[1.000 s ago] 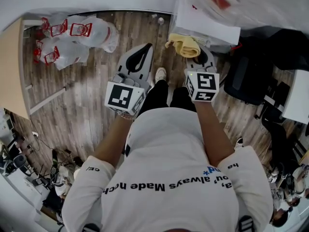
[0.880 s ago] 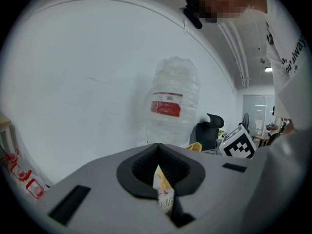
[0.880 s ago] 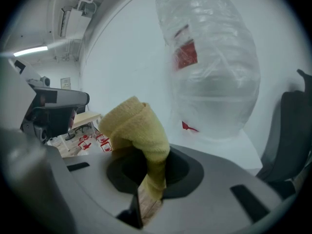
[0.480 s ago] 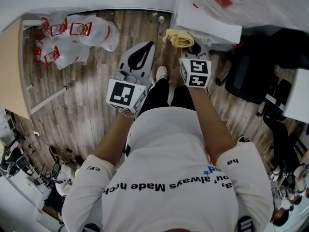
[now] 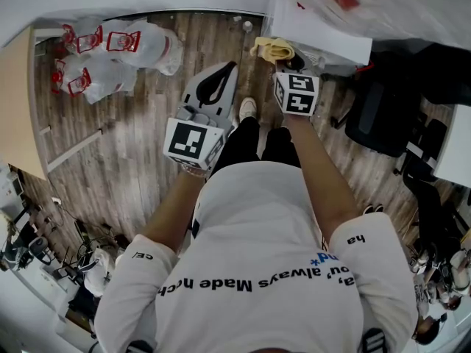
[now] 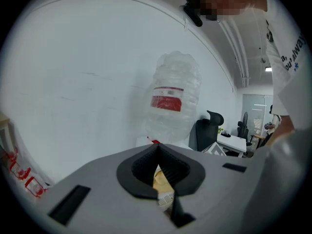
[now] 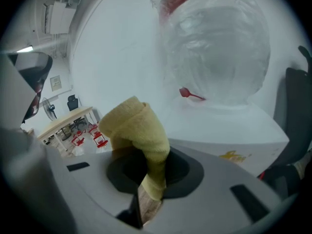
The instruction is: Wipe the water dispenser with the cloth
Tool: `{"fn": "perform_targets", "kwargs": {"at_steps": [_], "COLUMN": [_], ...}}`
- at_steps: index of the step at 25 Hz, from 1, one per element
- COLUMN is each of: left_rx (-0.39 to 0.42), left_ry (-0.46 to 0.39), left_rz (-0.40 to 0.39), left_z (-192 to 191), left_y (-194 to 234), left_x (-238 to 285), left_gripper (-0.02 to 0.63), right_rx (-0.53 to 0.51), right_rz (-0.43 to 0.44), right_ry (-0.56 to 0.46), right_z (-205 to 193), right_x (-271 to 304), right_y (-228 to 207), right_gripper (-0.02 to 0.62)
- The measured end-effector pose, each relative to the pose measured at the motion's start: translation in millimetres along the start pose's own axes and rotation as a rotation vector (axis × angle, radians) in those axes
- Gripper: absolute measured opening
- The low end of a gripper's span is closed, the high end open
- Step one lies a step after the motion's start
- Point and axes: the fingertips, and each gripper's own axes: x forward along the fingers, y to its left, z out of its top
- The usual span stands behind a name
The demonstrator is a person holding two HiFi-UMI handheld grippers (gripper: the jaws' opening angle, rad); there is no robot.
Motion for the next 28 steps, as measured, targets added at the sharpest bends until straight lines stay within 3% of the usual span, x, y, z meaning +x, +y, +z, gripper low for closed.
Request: {"fn": "perform_targets", "kwargs": {"at_steps": [28], "left_rx": [-0.015], "left_ry": [0.036], "left_rz": [-0.003], "left_z": [-16], "left_y": [8], "left_x": [5], "left_gripper": [0.018], "right_rx": [0.12], "right_rz": [-0.015], "right_ry": [0.142], "right_z": [-66], "right_x": [57], "right_y": [-8], "right_gripper": [0.061]}}
